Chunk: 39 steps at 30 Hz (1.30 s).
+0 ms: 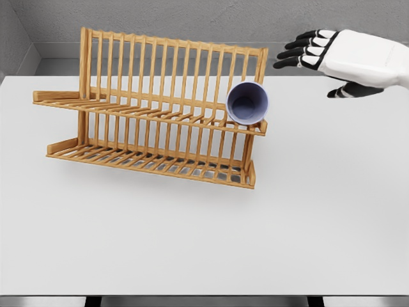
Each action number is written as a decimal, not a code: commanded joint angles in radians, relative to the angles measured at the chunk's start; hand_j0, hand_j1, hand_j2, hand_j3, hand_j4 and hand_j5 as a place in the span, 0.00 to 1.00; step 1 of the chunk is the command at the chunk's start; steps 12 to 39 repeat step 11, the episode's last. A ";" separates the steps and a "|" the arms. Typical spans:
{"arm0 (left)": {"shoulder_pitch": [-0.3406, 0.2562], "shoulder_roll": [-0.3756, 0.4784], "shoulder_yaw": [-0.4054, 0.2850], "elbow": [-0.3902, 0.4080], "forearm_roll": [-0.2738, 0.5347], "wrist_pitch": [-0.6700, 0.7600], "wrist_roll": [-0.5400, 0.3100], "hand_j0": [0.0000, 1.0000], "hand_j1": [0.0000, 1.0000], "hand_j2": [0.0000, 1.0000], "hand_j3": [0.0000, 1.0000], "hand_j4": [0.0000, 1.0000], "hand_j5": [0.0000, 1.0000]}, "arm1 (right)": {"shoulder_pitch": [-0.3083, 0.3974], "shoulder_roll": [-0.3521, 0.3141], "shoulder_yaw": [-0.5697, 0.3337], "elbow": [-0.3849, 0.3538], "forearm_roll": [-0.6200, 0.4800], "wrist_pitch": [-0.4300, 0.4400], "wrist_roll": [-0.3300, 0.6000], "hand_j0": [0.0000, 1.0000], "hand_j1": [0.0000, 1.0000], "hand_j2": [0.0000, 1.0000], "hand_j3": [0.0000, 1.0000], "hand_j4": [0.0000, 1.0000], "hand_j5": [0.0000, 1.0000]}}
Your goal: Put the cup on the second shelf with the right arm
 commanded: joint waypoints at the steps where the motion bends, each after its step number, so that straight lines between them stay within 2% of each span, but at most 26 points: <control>1: 0.000 0.000 0.000 0.000 0.001 0.000 -0.001 1.00 1.00 1.00 1.00 1.00 1.00 | 0.014 -0.042 -0.067 0.037 -0.007 0.004 -0.001 1.00 1.00 1.00 1.00 1.00 1.00; 2: 0.000 0.000 0.000 0.000 0.000 0.000 -0.001 1.00 1.00 1.00 1.00 1.00 1.00 | 0.075 -0.039 -0.027 0.037 -0.006 0.004 -0.001 1.00 1.00 1.00 1.00 1.00 1.00; 3: 0.000 0.000 0.000 0.000 0.001 0.000 -0.001 1.00 1.00 1.00 1.00 1.00 1.00 | 0.086 -0.013 0.030 0.037 -0.001 0.004 -0.001 1.00 1.00 1.00 1.00 1.00 1.00; 4: 0.000 0.000 0.000 0.000 0.000 0.000 -0.001 1.00 1.00 1.00 1.00 1.00 1.00 | 0.103 0.105 0.022 0.048 0.016 0.004 -0.001 1.00 1.00 1.00 1.00 1.00 1.00; 5: 0.000 0.000 0.000 0.000 0.001 0.000 -0.001 1.00 1.00 1.00 1.00 1.00 1.00 | 0.143 0.194 -0.006 0.065 0.055 0.004 -0.001 1.00 1.00 1.00 1.00 1.00 1.00; 6: 0.000 0.000 0.000 0.000 0.000 0.000 -0.001 1.00 1.00 1.00 1.00 1.00 1.00 | 0.186 0.250 -0.076 0.065 0.068 0.004 -0.001 1.00 1.00 1.00 1.00 1.00 1.00; 7: 0.000 0.000 0.000 0.000 0.000 0.000 0.001 1.00 1.00 1.00 1.00 1.00 1.00 | 0.219 0.256 -0.125 0.067 0.068 0.004 -0.001 1.00 1.00 1.00 1.00 1.00 1.00; 9: 0.000 0.000 0.000 0.000 0.001 0.000 -0.001 1.00 1.00 1.00 1.00 1.00 1.00 | 0.246 0.248 -0.148 0.074 0.068 0.004 -0.001 1.00 1.00 1.00 1.00 1.00 1.00; 11: 0.000 0.000 0.000 0.000 0.001 0.000 -0.001 1.00 1.00 1.00 1.00 1.00 1.00 | 0.311 0.244 -0.240 0.074 0.068 0.004 -0.001 1.00 1.00 1.00 1.00 1.00 1.00; 39: 0.000 0.000 0.000 0.000 0.001 0.000 -0.001 1.00 1.00 1.00 1.00 1.00 1.00 | 0.311 0.244 -0.240 0.074 0.068 0.004 -0.001 1.00 1.00 1.00 1.00 1.00 1.00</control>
